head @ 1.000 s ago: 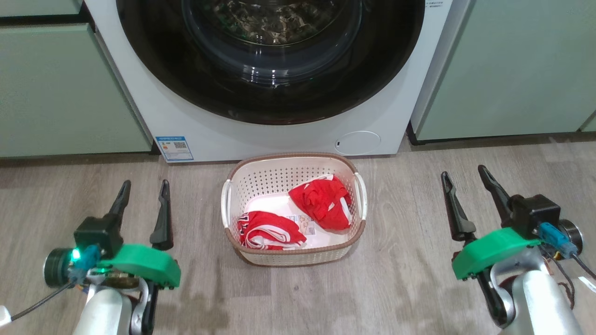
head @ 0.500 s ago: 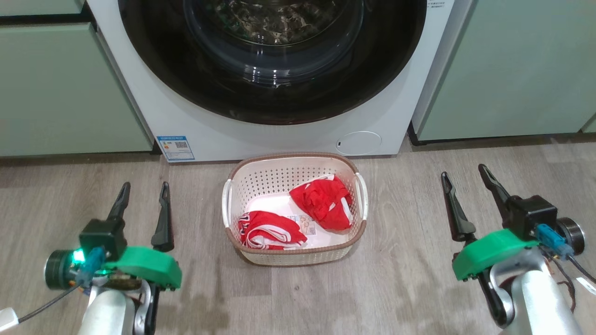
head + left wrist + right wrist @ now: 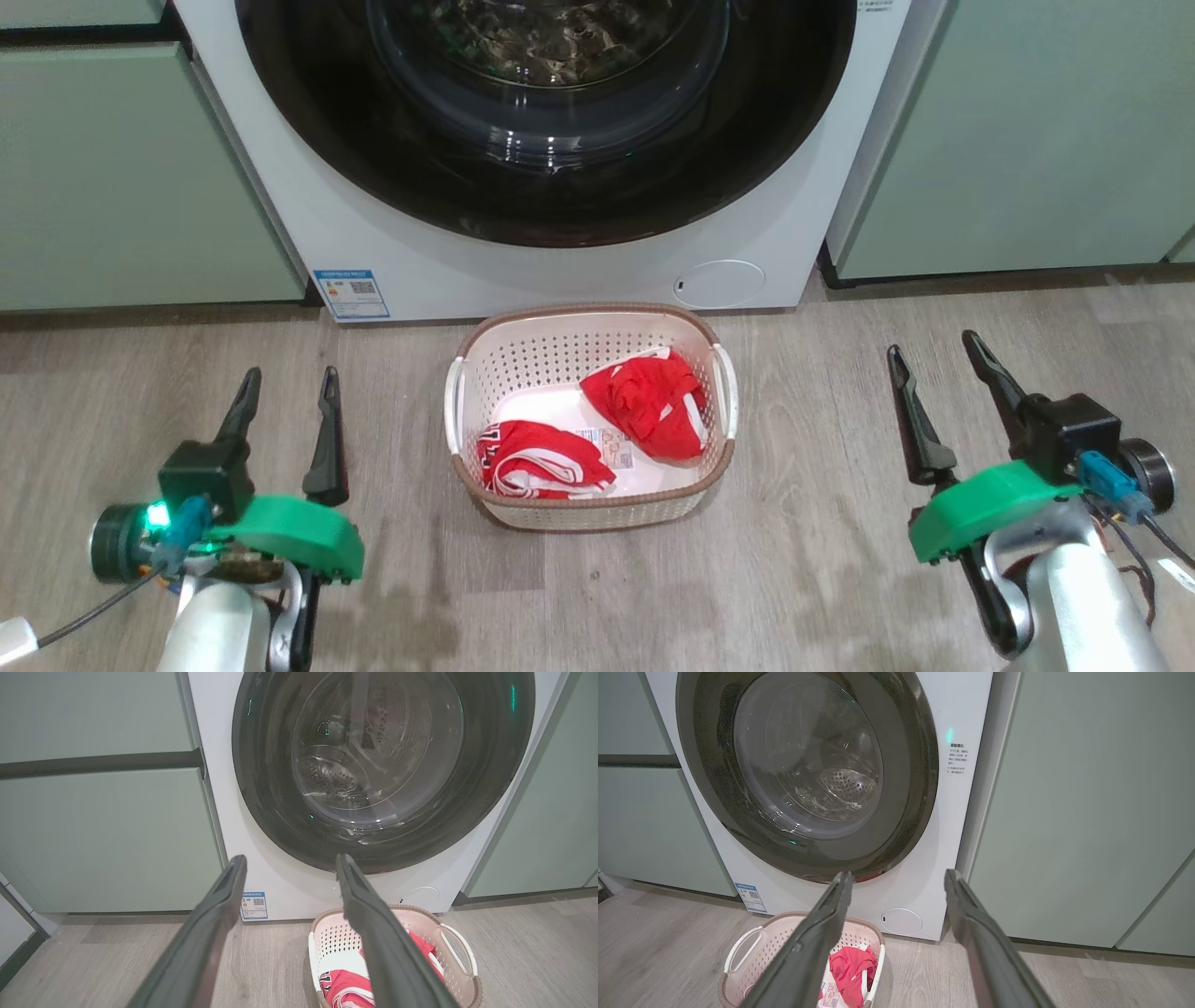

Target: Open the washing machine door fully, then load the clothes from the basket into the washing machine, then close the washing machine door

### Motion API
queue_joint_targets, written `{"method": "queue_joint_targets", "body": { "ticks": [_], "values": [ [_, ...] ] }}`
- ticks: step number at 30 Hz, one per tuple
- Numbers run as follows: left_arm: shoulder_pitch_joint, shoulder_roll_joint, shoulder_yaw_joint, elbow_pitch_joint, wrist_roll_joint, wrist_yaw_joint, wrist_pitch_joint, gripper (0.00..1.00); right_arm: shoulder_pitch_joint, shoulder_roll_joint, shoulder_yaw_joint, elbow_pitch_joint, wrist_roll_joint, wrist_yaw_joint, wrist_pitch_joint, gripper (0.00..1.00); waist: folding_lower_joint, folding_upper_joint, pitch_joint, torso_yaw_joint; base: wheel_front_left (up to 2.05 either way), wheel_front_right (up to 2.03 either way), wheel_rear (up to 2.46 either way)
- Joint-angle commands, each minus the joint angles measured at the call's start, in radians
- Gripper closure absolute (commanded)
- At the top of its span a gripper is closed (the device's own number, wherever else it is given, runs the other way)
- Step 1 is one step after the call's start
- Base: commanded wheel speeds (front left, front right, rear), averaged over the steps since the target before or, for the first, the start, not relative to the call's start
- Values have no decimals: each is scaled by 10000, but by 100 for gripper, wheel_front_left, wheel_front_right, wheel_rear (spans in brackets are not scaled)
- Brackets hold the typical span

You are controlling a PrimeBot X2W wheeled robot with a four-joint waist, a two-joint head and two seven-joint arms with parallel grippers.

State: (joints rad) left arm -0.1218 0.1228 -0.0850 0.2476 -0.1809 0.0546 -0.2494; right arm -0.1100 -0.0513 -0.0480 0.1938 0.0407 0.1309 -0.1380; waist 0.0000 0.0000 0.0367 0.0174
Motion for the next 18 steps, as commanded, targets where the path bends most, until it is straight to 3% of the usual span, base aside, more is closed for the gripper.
{"method": "queue_joint_targets", "body": {
  "ticks": [1,18],
  "values": [
    [-595,93,417,-265,16,-57,-124,0,-248,10,210,-313,40,-2,-99,0,0,0,10,1,0,0,0],
    [-626,132,415,-260,143,-93,-124,0,-280,10,223,-319,59,-2,-137,0,0,0,80,-27,0,0,0]
  ]
}}
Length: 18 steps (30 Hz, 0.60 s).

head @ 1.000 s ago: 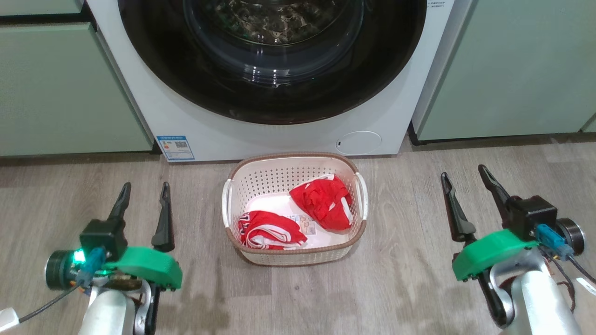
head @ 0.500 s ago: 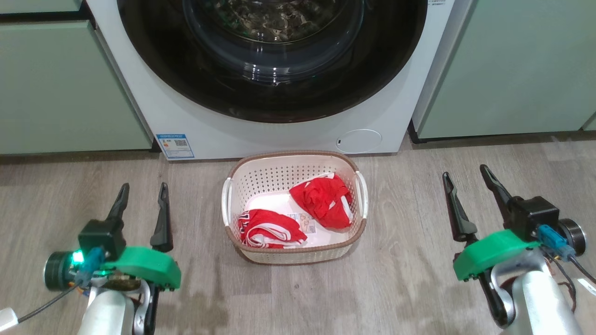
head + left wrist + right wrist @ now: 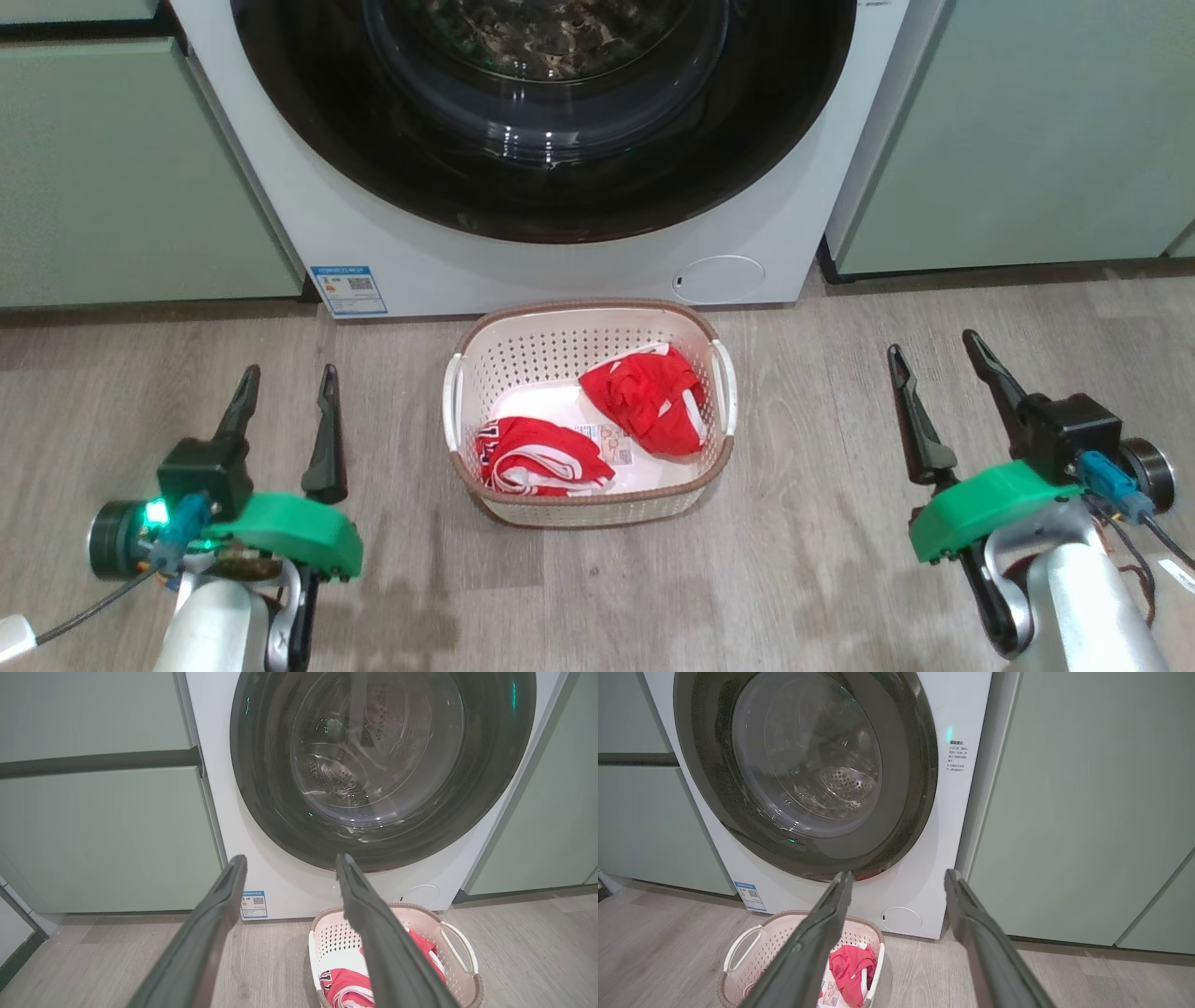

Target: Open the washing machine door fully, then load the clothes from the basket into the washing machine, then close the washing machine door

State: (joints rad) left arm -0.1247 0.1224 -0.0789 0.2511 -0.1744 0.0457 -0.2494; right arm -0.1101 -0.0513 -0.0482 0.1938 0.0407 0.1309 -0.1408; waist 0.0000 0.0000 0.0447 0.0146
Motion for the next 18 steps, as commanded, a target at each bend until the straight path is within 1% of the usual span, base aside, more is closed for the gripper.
{"method": "queue_joint_targets", "body": {
  "ticks": [1,4,8,12,18],
  "values": [
    [-603,137,356,-297,81,-15,-124,0,-281,10,222,-320,61,-2,-106,0,0,0,6,0,0,0,0],
    [-618,148,366,-291,108,-28,-124,0,-304,10,202,-319,62,-2,-105,0,0,0,26,-2,23,23,-46],
    [-643,155,394,-311,154,-37,-124,0,-338,10,190,-312,78,-2,-114,0,0,0,70,-21,62,62,-124],
    [-648,154,403,-321,185,-59,-124,0,-361,11,175,-300,79,-2,-123,0,0,0,104,-58,97,97,-194],
    [-692,143,399,-314,233,-100,-124,0,-358,11,140,-318,82,-2,-127,0,0,0,134,-118,122,122,-244]
  ]
}}
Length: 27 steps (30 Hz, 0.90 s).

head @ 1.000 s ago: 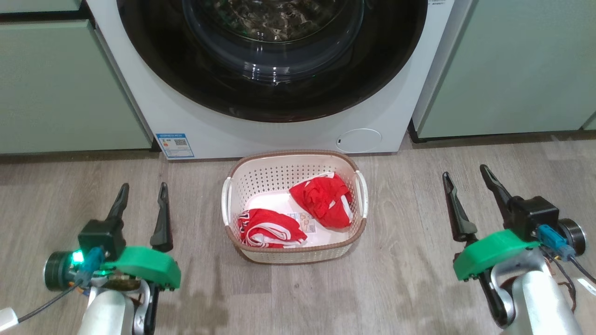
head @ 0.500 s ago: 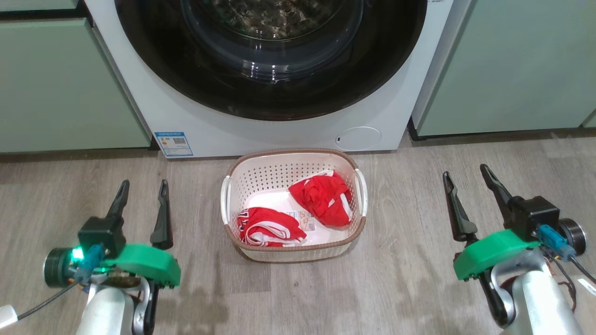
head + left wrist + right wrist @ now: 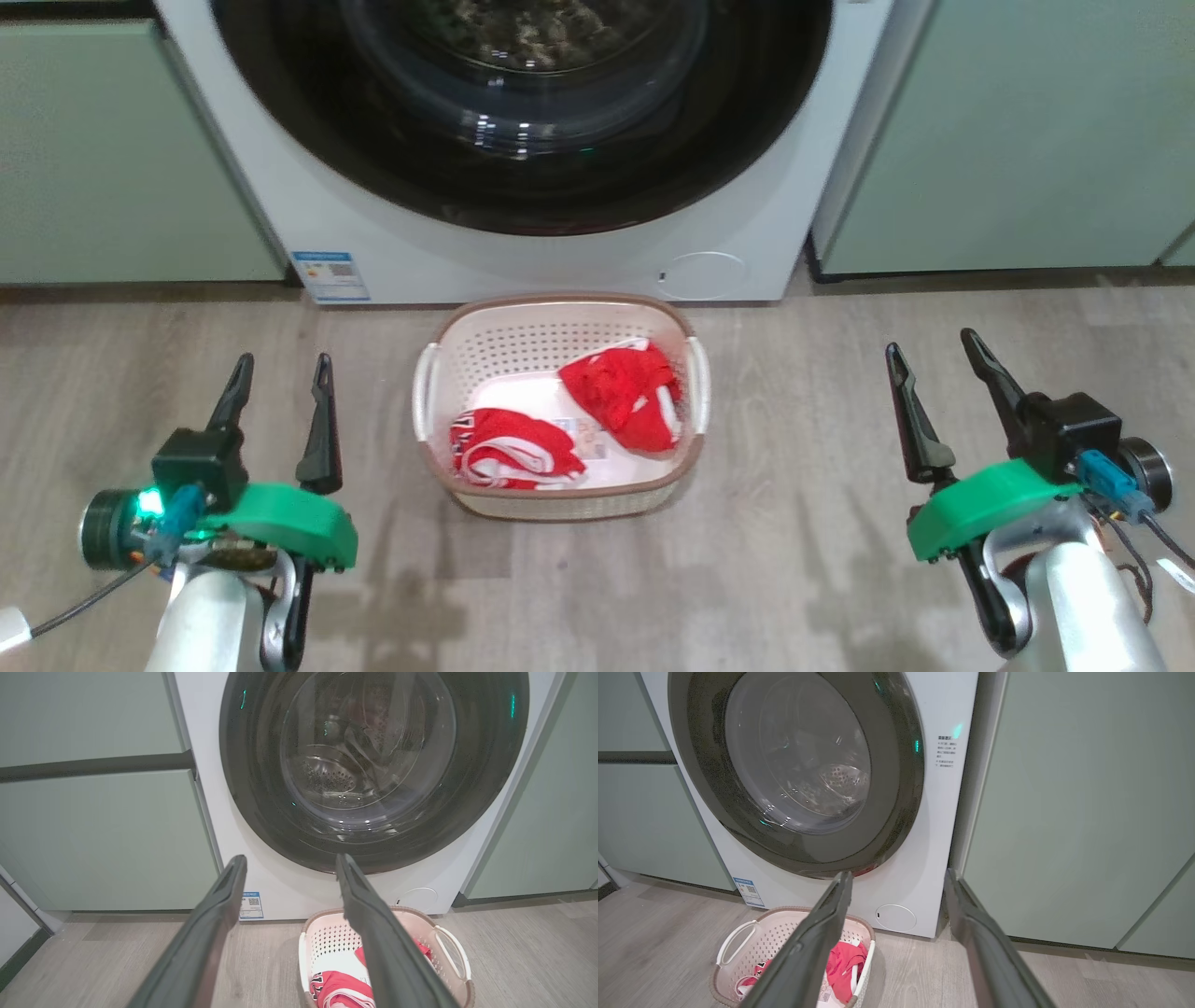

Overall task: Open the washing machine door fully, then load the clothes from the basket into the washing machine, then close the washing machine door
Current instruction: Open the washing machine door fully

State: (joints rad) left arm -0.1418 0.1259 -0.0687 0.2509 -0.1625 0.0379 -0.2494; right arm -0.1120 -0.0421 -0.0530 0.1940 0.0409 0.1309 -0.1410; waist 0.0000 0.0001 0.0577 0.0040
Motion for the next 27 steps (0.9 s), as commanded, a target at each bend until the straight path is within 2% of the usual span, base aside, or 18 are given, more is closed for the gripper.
{"method": "queue_joint_targets", "body": {
  "ticks": [1,16,22,27],
  "values": [
    [-530,102,296,-313,120,-30,-124,0,-338,-82,178,-325,78,-2,-123,0,0,-1,7,-22,123,123,-246],
    [-555,16,264,-348,114,-211,-124,0,-318,-81,103,-342,96,-2,-132,0,0,-1,59,-155,118,118,-236],
    [-536,18,266,-453,150,-257,-124,0,-315,-81,81,-359,148,-2,-120,0,0,-1,88,-176,65,65,-129],
    [-519,22,276,-496,169,-288,-124,0,-302,-81,78,-344,187,-2,-149,0,0,-1,111,-189,13,13,-27]
  ]
}}
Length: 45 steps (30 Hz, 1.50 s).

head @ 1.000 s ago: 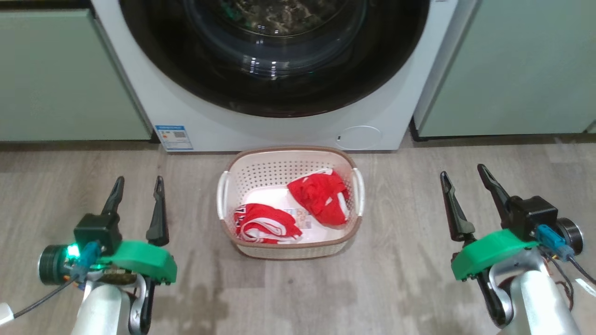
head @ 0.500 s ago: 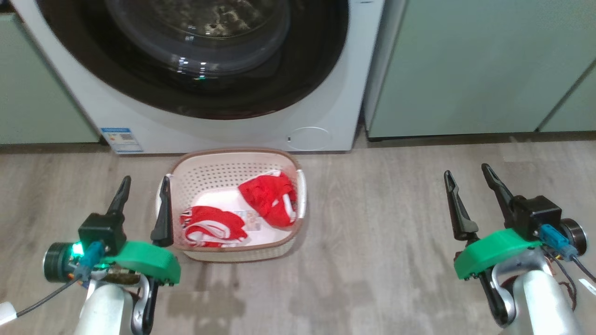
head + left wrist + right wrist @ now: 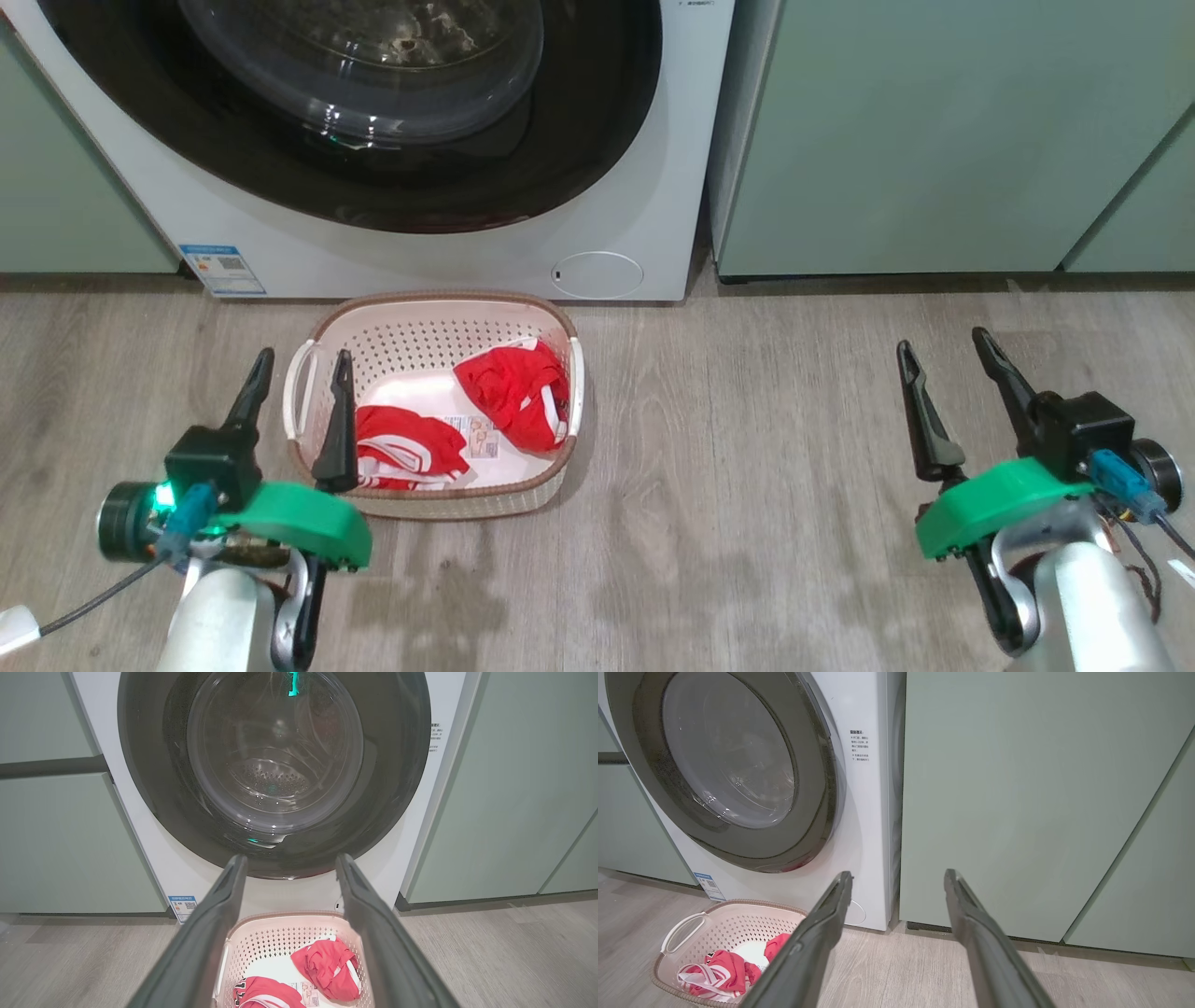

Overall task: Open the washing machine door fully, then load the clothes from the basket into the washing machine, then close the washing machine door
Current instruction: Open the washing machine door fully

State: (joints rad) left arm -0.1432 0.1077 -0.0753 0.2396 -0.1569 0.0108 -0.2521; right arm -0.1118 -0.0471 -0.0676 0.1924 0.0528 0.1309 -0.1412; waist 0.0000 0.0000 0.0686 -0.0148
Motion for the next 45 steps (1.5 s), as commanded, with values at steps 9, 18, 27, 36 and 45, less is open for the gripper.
{"method": "queue_joint_targets", "body": {
  "ticks": [9,18,27,36,45],
  "values": [
    [-489,181,347,-413,156,-9,-97,0,-329,-32,203,-295,84,-2,-182,0,0,0,51,-21,0,0,0],
    [-509,166,361,-436,176,-2,-97,0,-345,-32,202,-289,99,-2,-202,0,0,0,124,-13,0,0,0],
    [-502,156,394,-437,189,7,-97,0,-376,-31,235,-251,216,-2,-250,100,0,0,122,-17,0,0,0],
    [-510,132,423,-466,195,29,-97,0,-468,-31,364,-239,644,-2,-315,100,0,0,173,-38,0,0,0],
    [-658,111,476,-598,183,28,-97,0,-848,-31,782,-23,4952,-2,-532,100,0,0,414,-26,0,0,0]
  ]
}}
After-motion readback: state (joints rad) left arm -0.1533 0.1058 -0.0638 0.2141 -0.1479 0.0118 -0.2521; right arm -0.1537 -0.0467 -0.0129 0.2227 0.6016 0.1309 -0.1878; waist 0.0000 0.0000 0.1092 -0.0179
